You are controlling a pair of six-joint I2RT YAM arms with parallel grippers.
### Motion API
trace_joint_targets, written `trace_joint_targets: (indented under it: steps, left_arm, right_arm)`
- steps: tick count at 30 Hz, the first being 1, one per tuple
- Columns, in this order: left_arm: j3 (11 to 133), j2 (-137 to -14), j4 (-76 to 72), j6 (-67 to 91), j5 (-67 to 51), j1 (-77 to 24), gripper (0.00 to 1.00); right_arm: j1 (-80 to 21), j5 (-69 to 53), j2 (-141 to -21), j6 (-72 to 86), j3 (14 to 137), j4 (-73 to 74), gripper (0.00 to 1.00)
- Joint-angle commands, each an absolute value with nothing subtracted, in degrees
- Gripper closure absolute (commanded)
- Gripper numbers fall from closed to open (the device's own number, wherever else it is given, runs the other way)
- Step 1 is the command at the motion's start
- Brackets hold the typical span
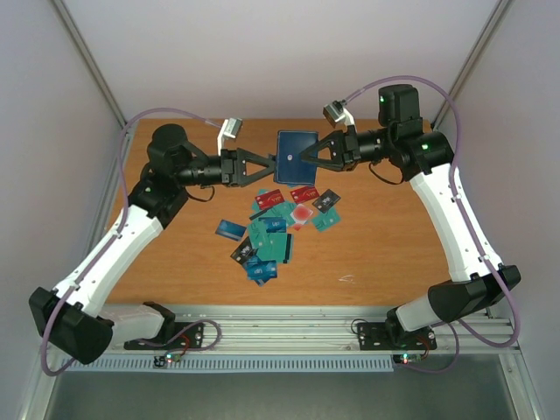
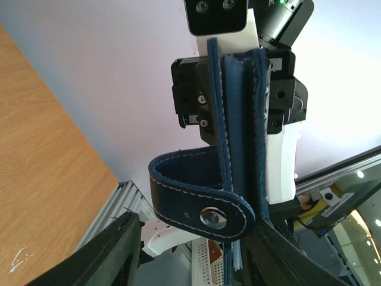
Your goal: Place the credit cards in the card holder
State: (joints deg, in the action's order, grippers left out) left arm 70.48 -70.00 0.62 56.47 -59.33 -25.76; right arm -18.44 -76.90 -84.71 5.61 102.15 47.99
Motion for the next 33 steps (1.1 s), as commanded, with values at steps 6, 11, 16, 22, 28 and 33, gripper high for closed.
trace_joint_targets:
  steps: [6, 11, 16, 22, 28, 33]
  left_arm:
    - [71.92, -72.15, -1.27, 54.58, -59.24, -27.4, 0.58]
    - [72.74, -73.31, -4.02, 55.89, -60.57, -27.94, 0.69]
    - [70.79, -74.06, -14.21, 63.06, -62.82, -28.04, 0.89]
    - [69.06, -75.51, -23.37, 70.69, -64.3, -28.04, 1.0]
    - [70.52, -75.27, -12.64, 65.92, -62.5, -28.04, 1.0]
    - [77.68, -75.8, 21.24, 42.09, -51.54, -28.04, 1.0]
  right_arm:
    - [-18.38, -79.28, -84.74, 7.12, 103.65, 45.75, 0.97]
    - [-18.48, -78.85, -84.8, 6.84, 103.46, 46.13, 0.97]
    - [-18.46, -76.34, -84.81, 5.65, 102.89, 47.2, 0.95]
    - [-18.46, -72.86, -84.82, 4.49, 102.36, 49.22, 0.94]
    - [-18.38, -60.04, -86.84, -5.19, 107.97, 65.62, 0.32]
    - [-18.37, -48.03, -86.55, -8.49, 108.82, 76.41, 0.03]
